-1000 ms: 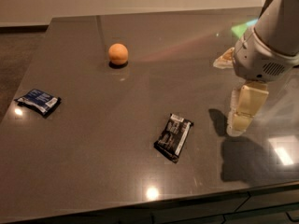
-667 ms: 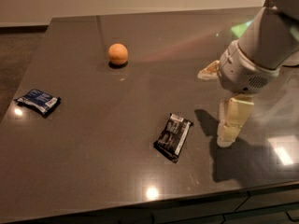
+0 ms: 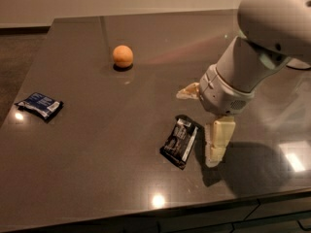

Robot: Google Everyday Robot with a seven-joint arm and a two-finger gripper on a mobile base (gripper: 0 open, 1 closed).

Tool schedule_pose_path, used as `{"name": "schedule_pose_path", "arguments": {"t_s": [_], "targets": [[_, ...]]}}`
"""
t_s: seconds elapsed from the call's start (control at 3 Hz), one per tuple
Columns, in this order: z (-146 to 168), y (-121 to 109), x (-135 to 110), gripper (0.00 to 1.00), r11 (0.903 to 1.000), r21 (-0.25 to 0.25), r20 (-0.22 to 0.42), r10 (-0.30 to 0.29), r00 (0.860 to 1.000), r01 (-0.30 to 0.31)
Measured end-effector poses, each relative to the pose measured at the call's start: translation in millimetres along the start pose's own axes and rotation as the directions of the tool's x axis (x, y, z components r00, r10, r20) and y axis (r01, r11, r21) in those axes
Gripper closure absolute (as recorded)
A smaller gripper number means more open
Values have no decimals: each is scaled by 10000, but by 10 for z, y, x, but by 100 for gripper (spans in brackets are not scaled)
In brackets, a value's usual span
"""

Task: Move rxbar chocolate near rxbar blueberry

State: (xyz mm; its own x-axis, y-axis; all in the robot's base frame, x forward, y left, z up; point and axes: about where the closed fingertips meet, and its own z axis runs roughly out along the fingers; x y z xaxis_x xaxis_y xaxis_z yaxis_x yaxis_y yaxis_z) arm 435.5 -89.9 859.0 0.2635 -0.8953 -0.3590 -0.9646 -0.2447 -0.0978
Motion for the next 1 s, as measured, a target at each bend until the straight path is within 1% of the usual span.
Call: {"name": "schedule_pose_path", "arguments": {"t_s": [0.33,0.67,1.0], "targets": [[173,-56,-104,0,9983,-189,216,-541,9983,545],[263,-77,-124,0,9960,-387,139,-804,9967,808],[357,-76,-117,24,9933,-635,70,-967,9953,969]]}}
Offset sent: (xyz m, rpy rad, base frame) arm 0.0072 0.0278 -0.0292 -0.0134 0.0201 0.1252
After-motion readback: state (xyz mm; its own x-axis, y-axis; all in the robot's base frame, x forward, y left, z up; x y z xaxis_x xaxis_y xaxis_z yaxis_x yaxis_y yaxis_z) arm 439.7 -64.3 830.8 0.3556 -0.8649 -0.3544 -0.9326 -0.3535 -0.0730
